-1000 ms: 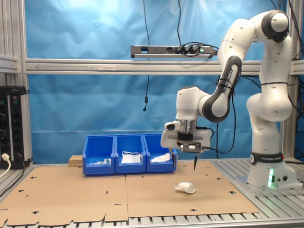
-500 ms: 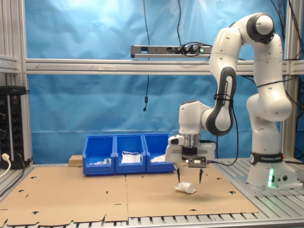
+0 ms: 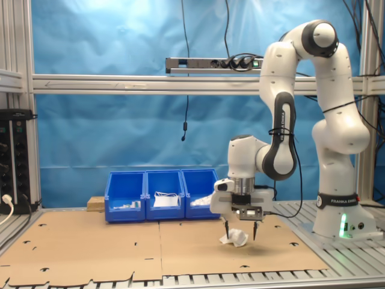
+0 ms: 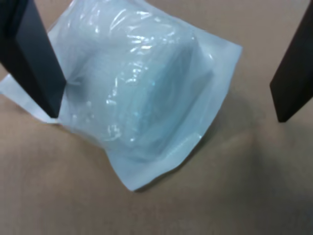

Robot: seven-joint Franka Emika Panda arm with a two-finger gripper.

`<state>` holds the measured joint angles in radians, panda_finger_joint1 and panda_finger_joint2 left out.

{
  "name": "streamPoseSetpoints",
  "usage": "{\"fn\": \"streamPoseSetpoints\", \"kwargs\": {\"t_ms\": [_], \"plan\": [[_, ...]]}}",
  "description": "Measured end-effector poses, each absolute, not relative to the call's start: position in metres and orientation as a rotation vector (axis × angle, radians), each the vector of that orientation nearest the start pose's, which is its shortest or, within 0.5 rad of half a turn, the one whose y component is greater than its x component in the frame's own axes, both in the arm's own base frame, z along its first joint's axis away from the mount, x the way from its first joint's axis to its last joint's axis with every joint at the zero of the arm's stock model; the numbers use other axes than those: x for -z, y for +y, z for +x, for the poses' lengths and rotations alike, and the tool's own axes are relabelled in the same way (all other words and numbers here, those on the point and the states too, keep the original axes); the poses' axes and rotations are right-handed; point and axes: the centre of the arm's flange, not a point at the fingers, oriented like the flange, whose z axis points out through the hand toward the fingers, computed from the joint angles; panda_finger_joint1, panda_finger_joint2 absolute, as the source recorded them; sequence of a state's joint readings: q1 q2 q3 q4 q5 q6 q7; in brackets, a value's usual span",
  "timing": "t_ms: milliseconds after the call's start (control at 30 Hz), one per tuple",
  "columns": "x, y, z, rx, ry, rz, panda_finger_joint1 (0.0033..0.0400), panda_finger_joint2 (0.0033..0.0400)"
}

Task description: Pick and place sorting task of medical equipment.

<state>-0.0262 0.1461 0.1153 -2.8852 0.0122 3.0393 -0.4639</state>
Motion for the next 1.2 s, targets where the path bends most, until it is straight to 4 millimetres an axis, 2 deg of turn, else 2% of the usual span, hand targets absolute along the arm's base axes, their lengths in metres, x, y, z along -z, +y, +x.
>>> {"fn": "streamPoseSetpoints", "kwargs": {"t_ms": [533, 1200], "plan": [[-0.156, 0.028, 0.355, 0.118, -0.813, -3.028, 0.0400, 0.0400], [-0.158, 0.015, 0.358, 0.152, -0.764, -3.052, 0.0400, 0.0400]]}}
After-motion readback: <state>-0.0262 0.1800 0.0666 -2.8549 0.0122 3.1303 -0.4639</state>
